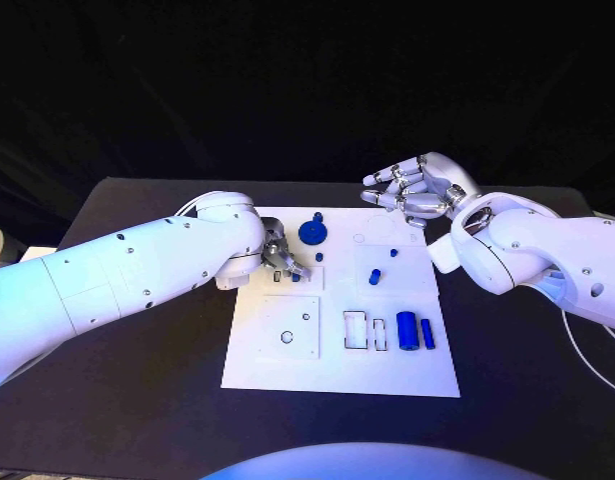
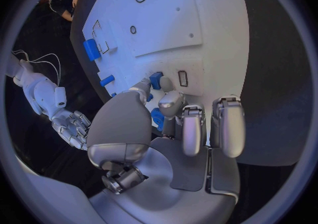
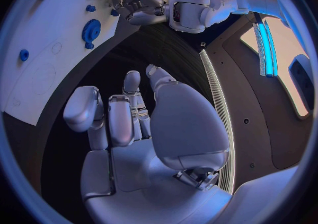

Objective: Assemble the parts on the task board

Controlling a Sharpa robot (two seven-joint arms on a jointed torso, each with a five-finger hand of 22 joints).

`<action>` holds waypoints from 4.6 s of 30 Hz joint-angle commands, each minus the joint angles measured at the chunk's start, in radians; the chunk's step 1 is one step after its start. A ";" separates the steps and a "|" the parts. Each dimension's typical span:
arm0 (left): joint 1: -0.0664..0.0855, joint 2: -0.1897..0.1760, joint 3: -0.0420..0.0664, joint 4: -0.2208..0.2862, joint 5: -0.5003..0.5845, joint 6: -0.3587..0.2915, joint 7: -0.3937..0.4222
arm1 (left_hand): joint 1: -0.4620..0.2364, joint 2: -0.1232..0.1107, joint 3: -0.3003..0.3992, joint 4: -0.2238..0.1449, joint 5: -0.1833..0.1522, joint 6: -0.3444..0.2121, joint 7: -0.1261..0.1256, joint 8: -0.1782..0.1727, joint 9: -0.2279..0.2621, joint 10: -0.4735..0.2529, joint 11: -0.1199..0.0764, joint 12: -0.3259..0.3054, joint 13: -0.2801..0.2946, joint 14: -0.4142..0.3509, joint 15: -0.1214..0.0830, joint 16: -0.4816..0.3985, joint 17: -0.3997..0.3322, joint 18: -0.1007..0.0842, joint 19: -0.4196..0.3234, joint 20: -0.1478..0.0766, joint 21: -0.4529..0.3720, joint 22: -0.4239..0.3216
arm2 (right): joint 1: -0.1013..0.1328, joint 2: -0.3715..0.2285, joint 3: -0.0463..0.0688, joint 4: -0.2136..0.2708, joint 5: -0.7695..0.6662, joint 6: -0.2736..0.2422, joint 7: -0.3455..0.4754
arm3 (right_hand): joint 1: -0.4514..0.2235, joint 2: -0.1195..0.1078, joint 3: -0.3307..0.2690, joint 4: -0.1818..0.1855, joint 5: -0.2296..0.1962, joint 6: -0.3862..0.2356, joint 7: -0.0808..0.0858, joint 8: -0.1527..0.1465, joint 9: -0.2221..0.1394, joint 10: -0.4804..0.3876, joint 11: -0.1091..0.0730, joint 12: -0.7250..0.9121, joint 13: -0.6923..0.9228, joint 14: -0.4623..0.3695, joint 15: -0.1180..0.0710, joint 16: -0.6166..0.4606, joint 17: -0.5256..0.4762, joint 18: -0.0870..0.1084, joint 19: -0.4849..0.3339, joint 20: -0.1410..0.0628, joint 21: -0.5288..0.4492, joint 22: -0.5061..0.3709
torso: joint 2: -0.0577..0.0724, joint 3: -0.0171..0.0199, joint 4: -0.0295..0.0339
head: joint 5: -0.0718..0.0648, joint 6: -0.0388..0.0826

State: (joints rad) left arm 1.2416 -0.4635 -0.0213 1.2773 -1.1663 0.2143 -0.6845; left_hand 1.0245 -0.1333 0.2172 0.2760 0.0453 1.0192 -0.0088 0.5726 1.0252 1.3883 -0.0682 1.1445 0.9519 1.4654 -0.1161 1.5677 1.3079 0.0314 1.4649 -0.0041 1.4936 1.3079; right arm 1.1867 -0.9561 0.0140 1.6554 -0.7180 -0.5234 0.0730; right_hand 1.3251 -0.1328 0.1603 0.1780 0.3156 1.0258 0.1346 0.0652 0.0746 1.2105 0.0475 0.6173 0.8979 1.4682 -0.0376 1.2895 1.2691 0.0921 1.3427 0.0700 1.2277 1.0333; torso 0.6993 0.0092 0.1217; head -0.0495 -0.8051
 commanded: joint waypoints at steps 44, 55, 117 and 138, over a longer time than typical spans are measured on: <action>0.104 -0.042 0.036 -0.124 0.014 0.029 0.059 | 0.186 0.094 -0.290 0.015 0.005 -0.102 0.103 -0.295 -0.369 -0.198 0.084 -0.214 -0.288 0.102 0.064 -0.005 0.251 0.031 0.025 0.057 -0.227 0.104 | -0.019 0.017 -0.005 -0.043 -0.006 0.012 0.008 | -0.007 0.010 -0.011 0.005 0.007 0.004 -0.002 0.004 0.001 -0.003 -0.004 0.006 -0.002 0.033 0.004 -0.006 0.001 0.014 0.002 0.001 -0.006 -0.001 | -0.001 -0.0009 -0.0006 | 0.017 0.036; 0.100 0.012 0.024 -0.200 -0.025 0.031 0.098 | 0.176 0.126 -0.312 0.014 0.006 -0.077 0.096 -0.287 -0.398 -0.148 0.077 -0.150 -0.214 0.105 0.059 0.003 0.263 0.018 0.047 0.052 -0.159 0.142 | -0.020 0.024 -0.006 -0.046 -0.007 0.013 0.010 | -0.008 0.010 -0.012 0.006 0.008 0.004 -0.002 0.004 0.001 -0.003 -0.004 0.006 -0.003 0.033 0.004 -0.007 0.001 0.014 0.002 0.001 -0.007 -0.002 | 0.002 -0.0040 -0.0020 | 0.020 0.034; 0.070 0.090 0.014 -0.301 0.026 0.033 0.060 | 0.228 0.150 -0.246 0.008 0.006 0.003 0.059 -0.213 -0.326 -0.080 0.045 -0.093 -0.144 0.105 0.034 0.003 0.263 0.002 0.068 0.028 -0.079 0.190 | -0.020 0.033 -0.005 -0.041 -0.012 0.016 0.012 | -0.007 0.012 -0.013 0.005 0.010 0.004 -0.002 0.004 0.001 -0.004 -0.005 0.006 -0.003 0.033 0.004 -0.007 0.001 0.014 0.002 0.001 -0.007 -0.002 | 0.001 -0.0030 -0.0009 | 0.013 0.027; 0.068 0.095 0.014 -0.306 0.027 0.033 0.064 | 0.309 0.175 -0.176 -0.037 0.007 -0.013 0.050 -0.204 -0.296 -0.082 0.037 -0.101 -0.151 0.105 0.028 0.003 0.263 0.002 0.068 0.024 -0.078 0.193 | -0.020 0.033 -0.005 -0.040 -0.013 0.018 0.012 | -0.007 0.012 -0.013 0.005 0.010 0.004 -0.002 0.004 0.001 -0.004 -0.005 0.006 -0.003 0.033 0.004 -0.007 0.001 0.014 0.002 0.001 -0.007 -0.002 | 0.001 -0.0026 -0.0011 | 0.009 0.027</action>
State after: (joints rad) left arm 1.3100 -0.3715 -0.0074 0.9715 -1.1439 0.2438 -0.6257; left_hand 1.3233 0.0405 0.0325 0.2423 0.0511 1.0109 0.0441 0.3618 0.7274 1.3046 -0.0269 1.0489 0.8019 1.4654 -0.0804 1.5677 1.3078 0.0471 1.4648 0.0282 1.4096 1.3073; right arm 1.1670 -0.9240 0.0085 1.6135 -0.7206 -0.5198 0.0757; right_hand 1.3211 -0.1288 0.1548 0.1835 0.3196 1.0258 0.1346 0.0652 0.0744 1.2105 0.0475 0.6173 0.8955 1.4682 -0.0376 1.2857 1.2691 0.0921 1.3427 0.0700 1.2236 1.0317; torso 0.7001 0.0066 0.1206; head -0.0394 -0.7772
